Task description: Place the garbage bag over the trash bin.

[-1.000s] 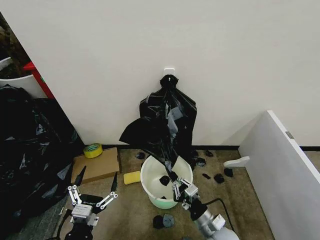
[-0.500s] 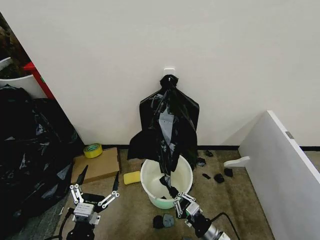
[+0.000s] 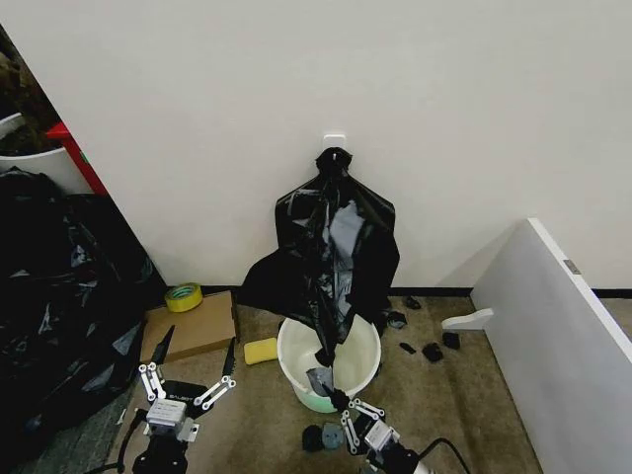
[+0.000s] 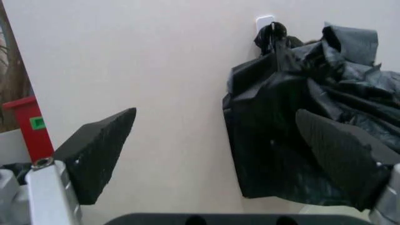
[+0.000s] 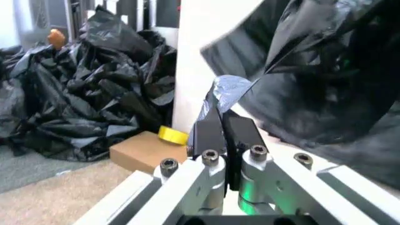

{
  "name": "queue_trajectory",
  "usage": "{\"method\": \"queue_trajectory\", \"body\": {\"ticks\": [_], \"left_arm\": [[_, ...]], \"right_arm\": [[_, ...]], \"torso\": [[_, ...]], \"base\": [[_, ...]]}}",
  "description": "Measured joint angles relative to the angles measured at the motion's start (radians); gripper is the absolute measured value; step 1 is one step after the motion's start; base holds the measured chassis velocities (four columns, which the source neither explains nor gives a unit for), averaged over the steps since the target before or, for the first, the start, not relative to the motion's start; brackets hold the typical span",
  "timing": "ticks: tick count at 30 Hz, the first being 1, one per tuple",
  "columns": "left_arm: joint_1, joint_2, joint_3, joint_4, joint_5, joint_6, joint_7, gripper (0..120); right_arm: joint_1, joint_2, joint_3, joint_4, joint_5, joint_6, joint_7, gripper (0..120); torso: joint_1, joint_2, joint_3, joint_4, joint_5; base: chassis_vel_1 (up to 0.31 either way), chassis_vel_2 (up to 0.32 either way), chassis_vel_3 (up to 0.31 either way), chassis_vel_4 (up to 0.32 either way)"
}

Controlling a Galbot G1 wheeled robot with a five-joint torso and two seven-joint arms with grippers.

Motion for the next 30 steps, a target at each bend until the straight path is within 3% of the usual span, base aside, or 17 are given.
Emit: {"method": "queue_trajectory", "body": {"ticks": [8,13,23,30], "left_arm": [[-0.002,0.002,0.005,0.001,-0.001,-0.001,0.000,100],[-0.015,0.010,0.006,0.003,-0.009,0.004,0.000,100],[-0.028,0.016,0.006,0.003,-0.017,0.015,0.003,100],[-0.026,0.011,0.007,0.009,-0.014,0.019,0.006,100]], "right_arm": [[-0.004,0.009,-0.008,0.064,0.028,-0.045,0.058,0],[-0.022,0.009,-0.012,0.116,0.004,-0.085,0.149,22],[-0.037,0.006,-0.007,0.181,0.041,-0.166,0.277,53],[0.086,0.009,-0.066,0.206,0.132,-0.328,0.359,84]], "torso": [[0.000,0.000,0.000,0.0000,-0.0001],[0.000,0.000,0.000,0.0000,-0.0001],[0.000,0.000,0.000,0.0000,-0.0001],[0.000,0.000,0.000,0.0000,0.0000]], "base": [[0.000,0.000,0.000,0.000],[0.000,0.000,0.000,0.000],[0.000,0.000,0.000,0.000],[0.000,0.000,0.000,0.000]]}}
